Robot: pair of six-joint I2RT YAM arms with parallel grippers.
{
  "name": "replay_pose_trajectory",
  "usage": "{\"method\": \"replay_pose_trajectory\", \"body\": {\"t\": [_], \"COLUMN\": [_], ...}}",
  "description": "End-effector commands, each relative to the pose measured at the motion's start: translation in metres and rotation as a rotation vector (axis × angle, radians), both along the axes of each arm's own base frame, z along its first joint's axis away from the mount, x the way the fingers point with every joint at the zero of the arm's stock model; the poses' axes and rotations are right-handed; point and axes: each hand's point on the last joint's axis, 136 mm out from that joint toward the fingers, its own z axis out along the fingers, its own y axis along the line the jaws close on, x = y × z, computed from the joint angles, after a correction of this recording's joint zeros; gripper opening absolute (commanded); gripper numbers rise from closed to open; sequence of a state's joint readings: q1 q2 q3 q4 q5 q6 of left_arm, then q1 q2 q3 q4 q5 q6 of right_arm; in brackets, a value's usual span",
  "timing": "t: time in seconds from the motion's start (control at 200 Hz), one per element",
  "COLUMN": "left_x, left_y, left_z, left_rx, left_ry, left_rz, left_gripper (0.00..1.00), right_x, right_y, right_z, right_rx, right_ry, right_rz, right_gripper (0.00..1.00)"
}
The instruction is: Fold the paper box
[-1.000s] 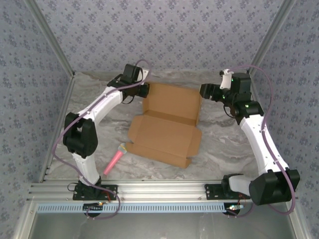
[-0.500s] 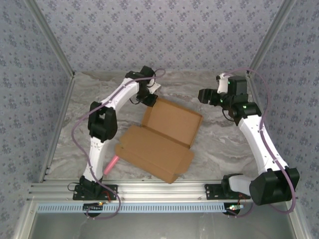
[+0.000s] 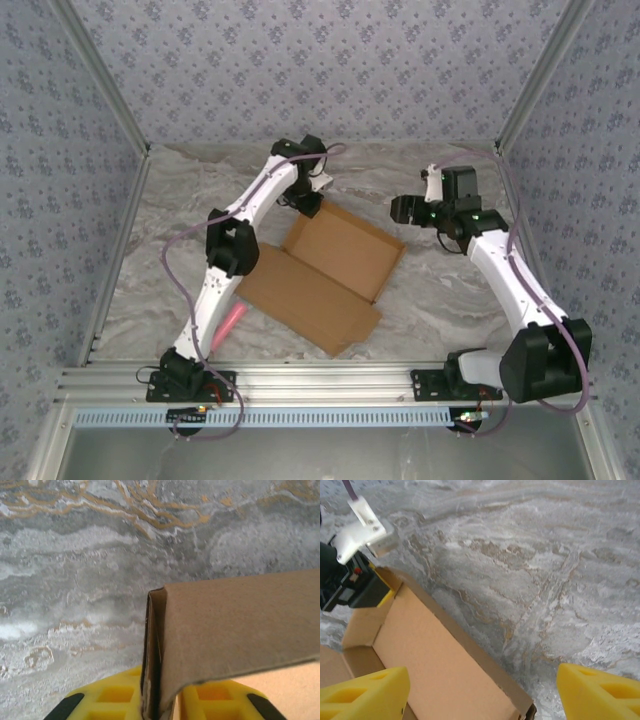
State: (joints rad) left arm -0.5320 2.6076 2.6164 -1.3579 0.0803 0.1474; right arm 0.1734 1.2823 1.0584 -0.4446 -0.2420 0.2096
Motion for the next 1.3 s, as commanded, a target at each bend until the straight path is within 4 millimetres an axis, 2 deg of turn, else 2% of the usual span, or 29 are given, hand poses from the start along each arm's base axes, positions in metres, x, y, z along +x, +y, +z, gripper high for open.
{"method": "replay_pose_trajectory", "body": {"t": [0.0,0.15,0.28,0.425,0.55,0.57,0.68,0.785,0.944,1.134,1.294], "left_x": [0.006,0.018,0.032,0.046,0.059,0.061,0.068,0.071,0.074,0.073,0.071], "left_y": [0.002,-0.004,-0.01,-0.02,-0.023,-0.022,-0.019,-0.009,0.013,0.043,0.063], "left_z": [-0.005,0.002,0.023,0.053,0.088,0.094,0.133,0.164,0.195,0.209,0.213], "left_rx": [0.0,-0.057,-0.144,-0.27,-0.377,-0.394,-0.481,-0.53,-0.55,-0.52,-0.508], "left_ry": [-0.005,-0.043,-0.088,-0.143,-0.2,-0.209,-0.268,-0.312,-0.364,-0.381,-0.382], "left_rz": [0.002,0.021,0.045,0.052,0.07,0.074,0.084,0.1,0.138,0.192,0.236], "left_gripper": [0.24,0.33,0.44,0.59,0.65,0.65,0.69,0.7,0.7,0.7,0.7], "right_x": [-0.001,0.006,0.018,0.034,0.043,0.051,0.06,0.071,0.09,0.106,0.119], "right_y": [0.003,0.011,0.018,0.028,0.046,0.052,0.072,0.08,0.088,0.082,0.058], "right_z": [-0.026,-0.05,-0.067,-0.089,-0.111,-0.105,-0.117,-0.129,-0.14,-0.151,-0.152], "right_rx": [-0.035,-0.06,-0.106,-0.179,-0.222,-0.223,-0.263,-0.27,-0.284,-0.275,-0.243], "right_ry": [0.056,0.106,0.135,0.154,0.184,0.166,0.18,0.204,0.223,0.247,0.266], "right_rz": [0.008,0.03,0.059,0.101,0.163,0.173,0.229,0.242,0.255,0.233,0.151], "right_gripper": [0.79,0.79,0.79,0.78,0.77,0.77,0.76,0.75,0.71,0.66,0.6]}}
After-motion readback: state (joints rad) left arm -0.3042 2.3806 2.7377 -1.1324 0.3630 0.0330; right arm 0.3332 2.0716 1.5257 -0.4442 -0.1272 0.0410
